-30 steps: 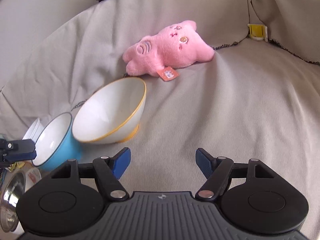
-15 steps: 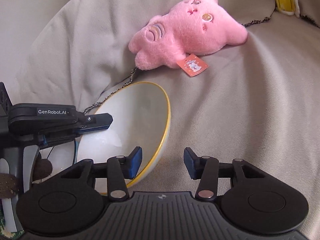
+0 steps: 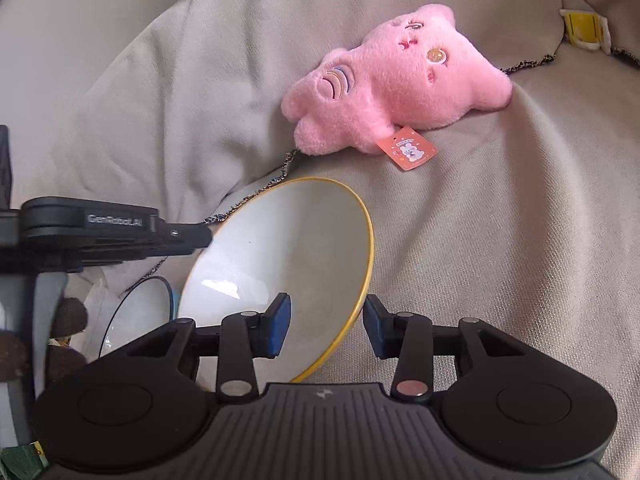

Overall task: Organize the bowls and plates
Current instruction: 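Grasp the yellow-rimmed bowl rim with both grippers and lift it, then carry the yellow-rimmed bowl with both grippers and lower it onto the cloth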

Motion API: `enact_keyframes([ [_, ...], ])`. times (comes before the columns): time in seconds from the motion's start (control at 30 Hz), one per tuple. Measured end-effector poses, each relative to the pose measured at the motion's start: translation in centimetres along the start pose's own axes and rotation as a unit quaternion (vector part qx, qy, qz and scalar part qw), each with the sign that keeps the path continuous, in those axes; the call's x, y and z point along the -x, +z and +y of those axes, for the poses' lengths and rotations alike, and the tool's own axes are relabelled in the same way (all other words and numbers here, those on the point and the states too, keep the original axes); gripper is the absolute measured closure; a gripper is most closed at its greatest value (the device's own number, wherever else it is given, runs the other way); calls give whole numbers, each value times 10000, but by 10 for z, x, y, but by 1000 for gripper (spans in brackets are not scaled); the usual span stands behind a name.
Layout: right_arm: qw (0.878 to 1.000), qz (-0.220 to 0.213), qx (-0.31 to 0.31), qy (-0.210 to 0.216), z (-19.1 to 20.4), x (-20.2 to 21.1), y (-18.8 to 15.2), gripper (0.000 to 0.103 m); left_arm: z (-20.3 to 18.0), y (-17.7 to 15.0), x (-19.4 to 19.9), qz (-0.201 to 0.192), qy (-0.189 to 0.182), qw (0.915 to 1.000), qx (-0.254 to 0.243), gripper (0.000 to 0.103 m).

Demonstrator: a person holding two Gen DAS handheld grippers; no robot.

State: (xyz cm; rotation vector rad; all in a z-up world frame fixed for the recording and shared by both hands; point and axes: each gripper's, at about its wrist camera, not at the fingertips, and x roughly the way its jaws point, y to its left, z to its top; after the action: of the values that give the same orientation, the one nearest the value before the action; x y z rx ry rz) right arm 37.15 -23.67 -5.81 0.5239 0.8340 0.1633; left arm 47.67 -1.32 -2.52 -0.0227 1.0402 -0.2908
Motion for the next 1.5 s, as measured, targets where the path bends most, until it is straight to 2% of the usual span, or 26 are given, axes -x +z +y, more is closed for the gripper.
enact_keyframes([
  [0.03, 10000, 1, -20, 6, 0, -1, 0, 62, -1, -3, -7, 62, 2, 10000, 5, 82],
  [0.07, 10000, 14, -39, 13, -1, -2, 0, 62, -3, -4, -12, 105, 32, 9999, -22, 77],
  [0.17, 9995, 216, -184, 146, -8, -10, 0, 75, -10, -12, -26, 341, 168, 9993, -29, 67],
  [0.23, 9989, 306, -268, 217, -14, -9, -1, 80, -20, -15, -25, 350, 350, 9987, -157, 64],
  [0.4, 9989, 370, -223, 175, -19, 8, -12, 81, -45, -33, -7, 708, 372, 9963, -310, 65],
  [0.53, 9990, 407, -147, 75, -27, 31, -29, 81, -63, -66, 11, 949, 332, 9940, -420, 65],
  [0.6, 9987, 457, -207, 95, -34, 43, -38, 81, -68, -88, 28, 900, 217, 9946, -461, 65],
  [0.73, 9978, 592, -162, 269, -37, 66, -58, 81, -62, -128, 51, 994, 175, 9945, -287, 66],
  [0.87, 9969, 675, 91, 403, -22, 78, -78, 81, -44, -156, 58, 1231, 362, 9917, -66, 68],
  [0.93, 9973, 575, 276, 366, -11, 82, -84, 81, -39, -162, 62, 1155, 462, 9922, -113, 73],
  [1.1, 9974, 368, 587, 179, 1, 79, -92, 81, -37, -163, 67, 1032, 517, 9933, -85, 73],
  [1.27, 9974, 361, 513, 364, -7, 79, -95, 81, -50, -166, 68, 984, 784, 9916, -282, 72],
  [1.37, 9967, 466, 458, 473, -11, 77, -98, 81, -50, -168, 71, 931, 747, 9925, -263, 73],
  [1.5, 9964, 384, 718, 238, -2, 79, -105, 81, -43, -172, 77, 812, 520, 9953, -94, 77],
])
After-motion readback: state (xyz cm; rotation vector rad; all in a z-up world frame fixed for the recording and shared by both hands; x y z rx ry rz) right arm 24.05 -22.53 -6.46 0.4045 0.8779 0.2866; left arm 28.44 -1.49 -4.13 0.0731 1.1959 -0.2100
